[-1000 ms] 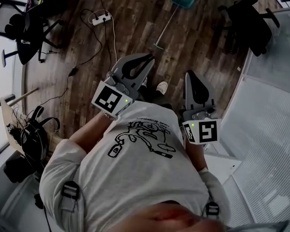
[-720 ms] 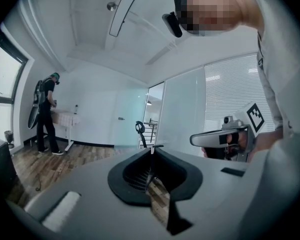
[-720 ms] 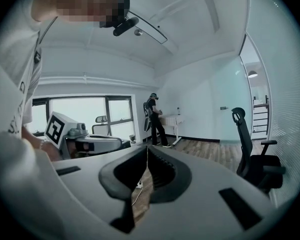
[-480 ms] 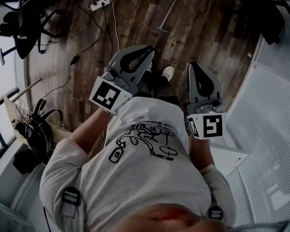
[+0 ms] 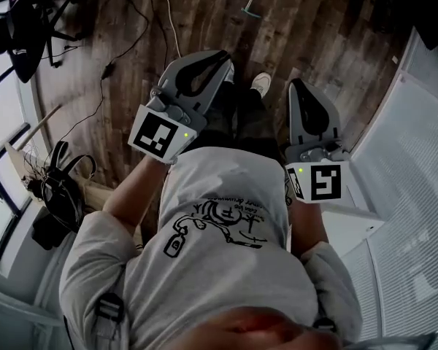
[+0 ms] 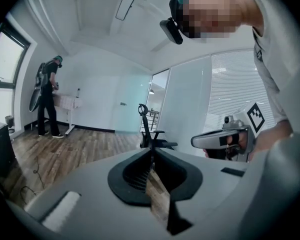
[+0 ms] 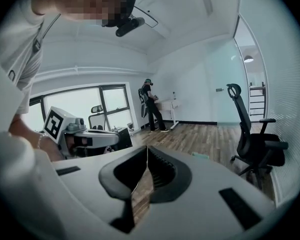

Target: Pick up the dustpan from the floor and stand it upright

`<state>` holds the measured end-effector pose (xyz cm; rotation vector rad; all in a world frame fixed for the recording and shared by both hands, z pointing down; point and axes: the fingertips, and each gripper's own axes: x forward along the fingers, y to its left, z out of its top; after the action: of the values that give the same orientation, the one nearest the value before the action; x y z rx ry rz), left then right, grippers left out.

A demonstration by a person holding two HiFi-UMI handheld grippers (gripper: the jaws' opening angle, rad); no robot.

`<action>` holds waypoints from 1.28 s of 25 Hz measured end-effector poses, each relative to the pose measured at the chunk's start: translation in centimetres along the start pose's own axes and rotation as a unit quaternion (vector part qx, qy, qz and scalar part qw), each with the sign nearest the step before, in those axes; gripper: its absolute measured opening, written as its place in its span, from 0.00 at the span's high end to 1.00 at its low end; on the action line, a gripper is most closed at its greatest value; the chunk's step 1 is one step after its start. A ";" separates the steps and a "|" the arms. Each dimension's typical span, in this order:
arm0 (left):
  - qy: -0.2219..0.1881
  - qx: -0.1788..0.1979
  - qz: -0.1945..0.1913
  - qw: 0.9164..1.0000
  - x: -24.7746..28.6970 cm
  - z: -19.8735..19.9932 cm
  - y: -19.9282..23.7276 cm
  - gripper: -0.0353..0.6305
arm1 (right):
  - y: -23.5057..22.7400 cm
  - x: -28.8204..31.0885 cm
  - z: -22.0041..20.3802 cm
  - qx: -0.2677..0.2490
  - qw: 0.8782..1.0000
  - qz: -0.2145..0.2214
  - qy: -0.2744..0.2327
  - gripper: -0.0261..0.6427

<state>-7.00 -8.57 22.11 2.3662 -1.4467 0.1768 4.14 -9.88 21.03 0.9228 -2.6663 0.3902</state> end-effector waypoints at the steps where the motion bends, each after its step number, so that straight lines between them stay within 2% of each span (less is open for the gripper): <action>1: 0.002 -0.001 0.001 1.000 0.4 -0.7 0.2 0.92 | -0.2 0.5 -0.8 0.001 1.000 0.001 0.003 0.95; 8: 0.018 0.002 0.000 1.000 3.5 -6.5 1.6 0.92 | -2.5 3.5 -6.6 -0.005 1.000 0.007 0.022 0.95; 16: 0.022 -0.001 -0.009 1.000 3.9 -12.2 2.3 0.92 | -1.8 5.2 -11.9 -0.022 0.999 -0.002 0.040 0.95; 20: 0.042 -0.002 -0.009 0.999 7.3 -16.7 5.0 0.92 | -3.6 9.2 -16.2 0.003 0.998 0.010 0.057 0.95; 24: 0.057 0.009 -0.012 0.998 9.7 -21.5 7.3 0.92 | -4.5 12.2 -21.2 -0.002 0.997 0.025 0.071 0.95; 28: 0.063 0.001 -0.009 0.998 10.5 -25.0 8.4 0.92 | -4.2 14.1 -24.6 -0.007 0.997 0.027 0.075 0.95; 32: 0.074 0.010 -0.012 0.997 11.7 -28.2 9.5 0.92 | -5.0 16.0 -27.6 -0.018 0.996 0.027 0.085 0.95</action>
<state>-7.63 -11.96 53.87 2.3303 -1.3539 0.3545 0.40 -12.99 52.98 0.7708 -2.5378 0.4123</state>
